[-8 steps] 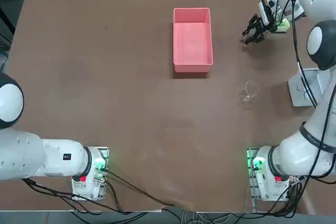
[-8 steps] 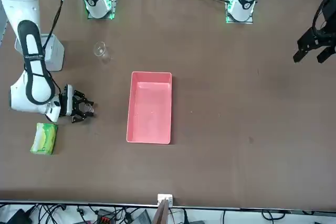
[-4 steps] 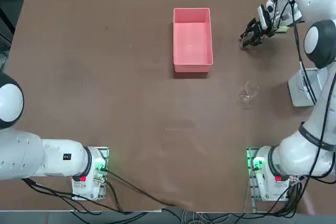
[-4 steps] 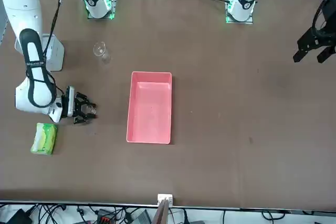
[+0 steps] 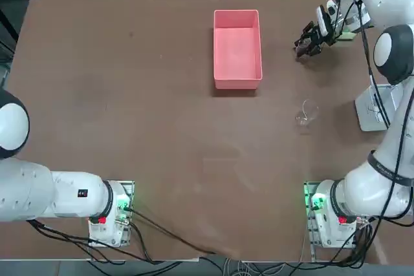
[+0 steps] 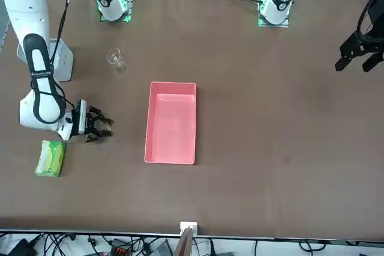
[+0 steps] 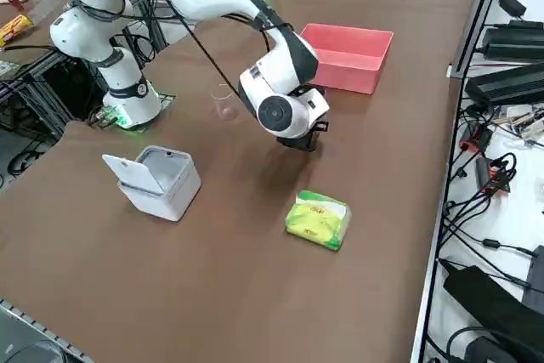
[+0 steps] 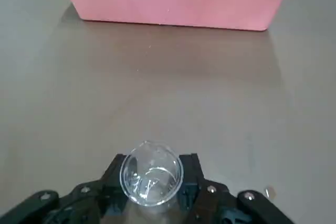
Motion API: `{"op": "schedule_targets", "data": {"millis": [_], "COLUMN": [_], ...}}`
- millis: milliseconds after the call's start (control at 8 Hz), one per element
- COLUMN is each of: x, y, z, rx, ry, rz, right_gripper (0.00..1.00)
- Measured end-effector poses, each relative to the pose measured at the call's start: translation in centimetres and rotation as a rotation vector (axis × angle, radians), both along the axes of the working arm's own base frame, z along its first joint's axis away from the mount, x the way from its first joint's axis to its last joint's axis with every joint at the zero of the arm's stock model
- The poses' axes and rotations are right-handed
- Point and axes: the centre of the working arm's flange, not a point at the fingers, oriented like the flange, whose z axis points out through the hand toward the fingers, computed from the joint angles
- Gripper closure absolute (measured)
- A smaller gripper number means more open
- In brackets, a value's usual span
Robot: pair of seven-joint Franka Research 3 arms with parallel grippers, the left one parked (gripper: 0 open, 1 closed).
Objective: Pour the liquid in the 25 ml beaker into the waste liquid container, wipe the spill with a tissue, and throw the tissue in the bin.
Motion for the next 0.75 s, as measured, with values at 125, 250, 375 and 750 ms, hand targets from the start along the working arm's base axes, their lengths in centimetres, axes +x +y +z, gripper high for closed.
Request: {"op": "schedule_targets", "data": {"millis": [125,250,375,750], "x": [0.0,0.1,0.1,0.0], "y": [0.3,0.4,0.5,0.8], "z": [-0.1,-0.3,-0.6,-1.3], "rx": [0.003,0.002,0.002,0.004], "ry": [0.0,0.001,0.005,0.012], "rz": [0.001,0.002,0.002,0.003], "right_gripper": [0.48,0.46,0.43,0.16]}}
